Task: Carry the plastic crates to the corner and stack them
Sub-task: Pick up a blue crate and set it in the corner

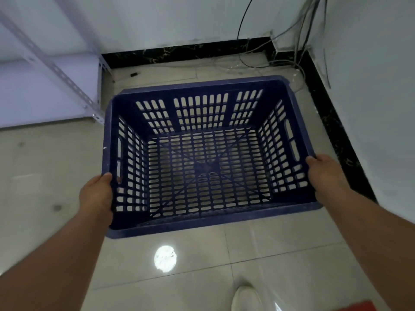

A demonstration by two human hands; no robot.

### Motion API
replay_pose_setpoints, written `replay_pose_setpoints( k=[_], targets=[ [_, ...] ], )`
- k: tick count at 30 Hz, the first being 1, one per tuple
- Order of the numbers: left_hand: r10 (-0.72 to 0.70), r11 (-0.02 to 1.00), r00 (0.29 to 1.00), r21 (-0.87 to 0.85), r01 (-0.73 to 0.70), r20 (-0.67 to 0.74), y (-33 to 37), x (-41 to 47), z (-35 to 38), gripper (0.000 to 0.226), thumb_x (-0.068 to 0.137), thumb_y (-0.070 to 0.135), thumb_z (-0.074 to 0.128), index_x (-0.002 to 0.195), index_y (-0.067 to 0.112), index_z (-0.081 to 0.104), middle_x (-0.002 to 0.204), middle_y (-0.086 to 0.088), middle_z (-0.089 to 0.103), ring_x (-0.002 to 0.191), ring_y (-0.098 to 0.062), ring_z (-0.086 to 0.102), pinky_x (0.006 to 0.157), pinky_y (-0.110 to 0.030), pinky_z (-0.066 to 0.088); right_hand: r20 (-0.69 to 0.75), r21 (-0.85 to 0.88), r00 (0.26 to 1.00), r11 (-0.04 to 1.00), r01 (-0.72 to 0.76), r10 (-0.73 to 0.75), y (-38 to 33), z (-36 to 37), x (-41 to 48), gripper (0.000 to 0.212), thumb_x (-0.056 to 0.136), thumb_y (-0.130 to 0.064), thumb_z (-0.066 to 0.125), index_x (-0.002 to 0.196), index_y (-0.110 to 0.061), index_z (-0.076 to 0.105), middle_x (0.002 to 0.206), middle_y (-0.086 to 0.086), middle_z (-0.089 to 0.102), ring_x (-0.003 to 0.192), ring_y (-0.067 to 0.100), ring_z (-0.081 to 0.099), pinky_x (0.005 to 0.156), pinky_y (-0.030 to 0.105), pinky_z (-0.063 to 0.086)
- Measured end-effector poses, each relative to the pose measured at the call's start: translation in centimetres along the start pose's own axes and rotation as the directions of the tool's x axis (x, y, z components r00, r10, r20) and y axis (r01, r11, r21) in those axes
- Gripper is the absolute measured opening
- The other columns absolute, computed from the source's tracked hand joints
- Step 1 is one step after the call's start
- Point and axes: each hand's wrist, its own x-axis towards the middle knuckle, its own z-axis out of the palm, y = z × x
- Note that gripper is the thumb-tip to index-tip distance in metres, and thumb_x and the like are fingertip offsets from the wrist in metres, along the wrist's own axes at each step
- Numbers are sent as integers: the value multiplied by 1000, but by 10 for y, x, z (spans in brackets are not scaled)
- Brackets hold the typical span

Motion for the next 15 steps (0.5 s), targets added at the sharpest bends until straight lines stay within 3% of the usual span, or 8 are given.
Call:
replay_pose_setpoints(
  k=[2,6,10,15],
  targets=[
    [-10,1000,1000,16,10,11,-2,5,4,24,93,22,51,106,11,68,96,-14,67,76,-30,62,77,-40,52,-1,-37,1000,999,21,-21,2,5,7,34,101,-19,38,126,-3,55,110,11,57,88,23,50,75,31,42],
    [-31,999,1000,43,31,3,-23,13,9,23,94,22,48,104,11,66,106,-19,67,92,-36,65,82,-47,53,15,-16,1000,1000,15,-15,15,19,19,34,101,-18,38,127,-4,54,115,15,58,89,22,50,76,30,41],
    [-1,997,1000,75,1,-11,-30,18,12,29,96,22,46,113,8,65,104,-17,66,82,-31,63,78,-40,51,12,-33,999,999,34,-33,23,22,23,33,101,-19,38,125,-5,54,111,10,57,91,23,51,77,31,43],
    [40,988,999,148,-42,19,-23,27,12,32,95,27,44,115,10,63,109,-19,67,95,-37,65,87,-49,53,-7,-19,1000,999,29,-29,25,26,26,33,99,-20,38,124,-8,56,115,13,61,100,32,58,92,45,50]
  ],
)
